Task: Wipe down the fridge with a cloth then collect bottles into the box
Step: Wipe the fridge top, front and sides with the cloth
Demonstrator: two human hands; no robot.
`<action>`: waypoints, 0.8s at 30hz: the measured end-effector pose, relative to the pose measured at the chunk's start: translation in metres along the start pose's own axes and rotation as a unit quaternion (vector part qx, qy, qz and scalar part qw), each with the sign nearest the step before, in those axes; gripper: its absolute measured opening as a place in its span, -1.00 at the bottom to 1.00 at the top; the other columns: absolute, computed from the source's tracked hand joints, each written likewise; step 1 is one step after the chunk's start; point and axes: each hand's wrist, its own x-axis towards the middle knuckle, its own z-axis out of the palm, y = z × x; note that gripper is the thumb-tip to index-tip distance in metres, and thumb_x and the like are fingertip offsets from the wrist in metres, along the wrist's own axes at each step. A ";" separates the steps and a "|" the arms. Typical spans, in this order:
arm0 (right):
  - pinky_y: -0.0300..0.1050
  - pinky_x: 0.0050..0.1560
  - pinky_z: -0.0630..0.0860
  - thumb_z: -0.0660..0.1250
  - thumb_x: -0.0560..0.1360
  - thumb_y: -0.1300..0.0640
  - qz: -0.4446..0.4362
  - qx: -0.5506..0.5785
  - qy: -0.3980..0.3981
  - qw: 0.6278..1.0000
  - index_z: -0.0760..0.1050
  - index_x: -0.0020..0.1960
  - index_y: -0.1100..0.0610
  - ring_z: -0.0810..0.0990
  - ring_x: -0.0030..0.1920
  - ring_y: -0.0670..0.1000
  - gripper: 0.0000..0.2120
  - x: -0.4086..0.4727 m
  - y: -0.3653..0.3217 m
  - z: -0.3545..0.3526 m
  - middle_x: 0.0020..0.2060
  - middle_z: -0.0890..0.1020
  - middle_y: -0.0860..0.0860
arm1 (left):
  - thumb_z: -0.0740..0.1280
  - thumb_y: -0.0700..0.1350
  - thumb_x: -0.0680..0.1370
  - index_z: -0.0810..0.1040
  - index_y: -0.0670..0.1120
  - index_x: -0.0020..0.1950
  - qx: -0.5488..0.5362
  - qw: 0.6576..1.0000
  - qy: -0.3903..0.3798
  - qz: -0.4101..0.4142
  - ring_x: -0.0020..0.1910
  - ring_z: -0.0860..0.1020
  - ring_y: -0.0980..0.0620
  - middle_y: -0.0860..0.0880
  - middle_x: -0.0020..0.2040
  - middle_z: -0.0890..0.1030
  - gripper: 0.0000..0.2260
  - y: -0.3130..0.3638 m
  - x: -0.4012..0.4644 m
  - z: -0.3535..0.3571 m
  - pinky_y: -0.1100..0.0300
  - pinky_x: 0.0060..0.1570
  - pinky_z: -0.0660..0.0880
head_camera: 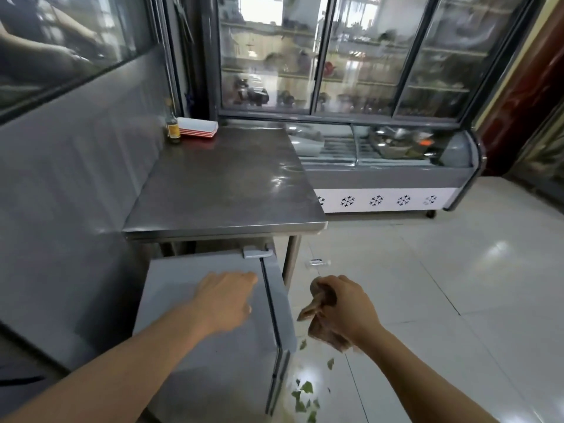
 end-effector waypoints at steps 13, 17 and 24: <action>-0.22 0.00 0.40 0.30 0.37 0.31 -0.106 0.075 -0.018 0.991 0.52 0.21 0.01 0.47 0.00 -0.02 -0.55 0.214 0.013 -0.033 0.10 0.45 0.00 | 0.27 -0.06 0.54 0.35 -0.02 0.31 -0.004 0.992 0.033 -0.120 0.22 0.46 -0.04 -0.02 0.22 0.49 -0.66 0.015 0.142 -0.013 0.00 0.25 0.34; -0.18 0.03 0.46 0.32 0.32 0.32 -0.120 0.082 0.018 0.989 0.53 0.21 0.03 0.55 0.09 0.07 -0.52 0.277 0.002 -0.028 0.14 0.48 0.02 | 0.27 -0.01 0.53 0.35 0.01 0.33 0.012 0.988 0.058 -0.146 0.27 0.41 -0.02 0.01 0.25 0.48 -0.63 0.004 0.171 -0.011 0.01 0.30 0.27; 0.12 0.40 0.23 0.28 0.44 0.15 -0.117 -0.036 -0.044 0.992 0.34 0.34 -0.05 0.20 0.41 0.26 -0.53 0.344 0.001 0.010 0.42 0.25 0.10 | 0.27 -0.06 0.51 0.38 0.00 0.32 -0.001 0.982 0.067 -0.179 0.25 0.43 0.00 0.01 0.23 0.50 -0.63 -0.017 0.193 -0.004 0.02 0.30 0.25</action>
